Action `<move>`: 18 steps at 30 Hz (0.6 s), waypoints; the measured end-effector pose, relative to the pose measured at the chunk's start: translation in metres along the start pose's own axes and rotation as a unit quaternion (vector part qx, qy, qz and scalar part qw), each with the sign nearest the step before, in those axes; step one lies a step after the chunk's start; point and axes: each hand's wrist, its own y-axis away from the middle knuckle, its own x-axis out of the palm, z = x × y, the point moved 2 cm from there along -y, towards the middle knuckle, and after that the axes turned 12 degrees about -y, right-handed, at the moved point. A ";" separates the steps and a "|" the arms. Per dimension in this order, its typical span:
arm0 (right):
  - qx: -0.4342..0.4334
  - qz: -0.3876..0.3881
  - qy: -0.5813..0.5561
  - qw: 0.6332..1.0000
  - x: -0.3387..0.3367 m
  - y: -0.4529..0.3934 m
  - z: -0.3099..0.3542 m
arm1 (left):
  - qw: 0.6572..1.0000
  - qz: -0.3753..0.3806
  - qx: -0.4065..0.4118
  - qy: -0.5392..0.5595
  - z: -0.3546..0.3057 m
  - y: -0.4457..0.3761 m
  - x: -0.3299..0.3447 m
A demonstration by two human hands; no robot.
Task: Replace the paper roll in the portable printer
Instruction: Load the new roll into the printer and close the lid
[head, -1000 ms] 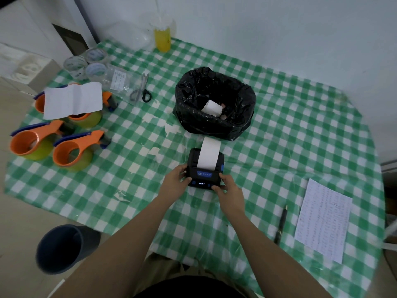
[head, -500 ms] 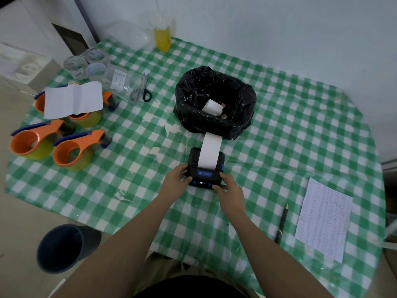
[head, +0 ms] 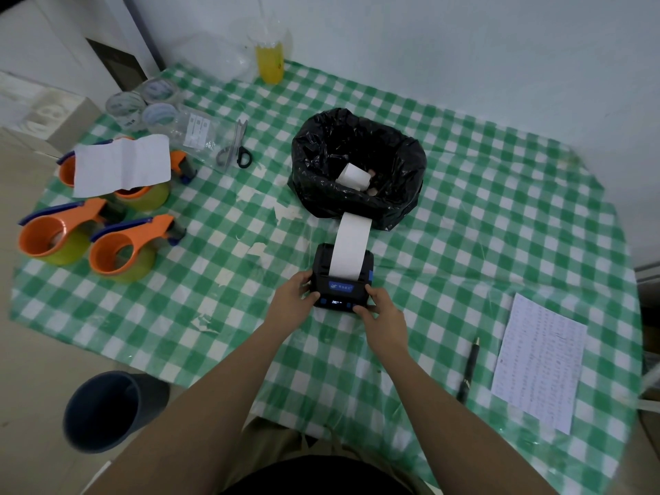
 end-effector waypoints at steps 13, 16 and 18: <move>0.005 0.003 0.005 1.000 -0.001 -0.001 0.002 | 1.000 0.005 -0.004 -0.010 -0.001 0.001 -0.002; 0.004 0.002 0.003 1.000 -0.001 -0.001 0.001 | 1.000 0.007 -0.004 -0.015 -0.002 0.003 -0.002; 0.006 0.001 0.000 1.000 -0.002 -0.003 0.001 | 1.000 0.007 -0.009 -0.020 -0.004 0.002 -0.002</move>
